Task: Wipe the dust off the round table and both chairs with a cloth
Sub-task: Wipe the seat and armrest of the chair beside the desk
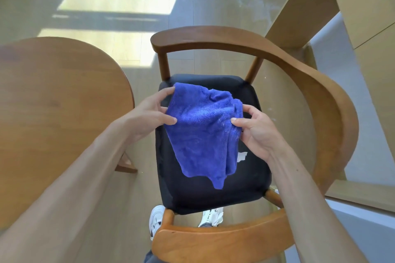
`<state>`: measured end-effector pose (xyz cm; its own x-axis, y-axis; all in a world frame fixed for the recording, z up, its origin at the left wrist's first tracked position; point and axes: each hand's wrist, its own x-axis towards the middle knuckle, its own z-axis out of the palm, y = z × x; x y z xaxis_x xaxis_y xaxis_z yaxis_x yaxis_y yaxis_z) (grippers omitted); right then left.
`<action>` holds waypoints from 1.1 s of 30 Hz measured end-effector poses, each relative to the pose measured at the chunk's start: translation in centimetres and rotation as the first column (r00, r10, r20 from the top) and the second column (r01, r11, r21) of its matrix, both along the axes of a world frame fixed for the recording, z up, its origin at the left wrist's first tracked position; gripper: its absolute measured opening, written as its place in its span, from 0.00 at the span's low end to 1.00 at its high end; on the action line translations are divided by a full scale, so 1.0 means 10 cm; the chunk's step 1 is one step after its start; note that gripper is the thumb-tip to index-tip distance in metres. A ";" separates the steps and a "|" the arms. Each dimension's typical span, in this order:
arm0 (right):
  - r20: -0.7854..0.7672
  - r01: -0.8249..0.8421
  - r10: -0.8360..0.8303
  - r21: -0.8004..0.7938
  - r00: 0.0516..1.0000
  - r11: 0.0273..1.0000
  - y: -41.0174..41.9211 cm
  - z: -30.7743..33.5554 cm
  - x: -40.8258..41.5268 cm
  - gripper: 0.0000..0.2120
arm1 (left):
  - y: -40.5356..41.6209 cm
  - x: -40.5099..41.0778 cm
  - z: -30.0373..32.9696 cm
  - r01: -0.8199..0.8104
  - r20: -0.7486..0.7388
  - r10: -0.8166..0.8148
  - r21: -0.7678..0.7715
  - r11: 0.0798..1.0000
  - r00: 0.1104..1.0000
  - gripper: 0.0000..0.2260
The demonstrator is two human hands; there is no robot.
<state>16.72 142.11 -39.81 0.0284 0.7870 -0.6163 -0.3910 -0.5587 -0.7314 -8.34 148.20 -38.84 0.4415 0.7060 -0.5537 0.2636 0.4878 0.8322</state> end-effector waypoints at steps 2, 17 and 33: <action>0.057 0.014 -0.013 -0.012 0.998 1.000 0.01 0.00 0.00 0.16 | -0.02 0.01 -0.02 0.040 -0.083 -0.035 0.059 0.997 0.996 0.30; 0.658 -0.246 0.228 -0.067 0.718 0.967 0.11 0.04 0.04 0.27 | -0.02 0.01 -0.04 0.007 -0.191 0.017 0.123 0.992 0.981 0.24; 0.794 -0.428 0.345 -0.119 0.501 0.896 0.16 0.01 0.00 0.27 | 0.01 0.09 -0.15 -0.026 -0.336 0.152 0.349 0.937 0.930 0.04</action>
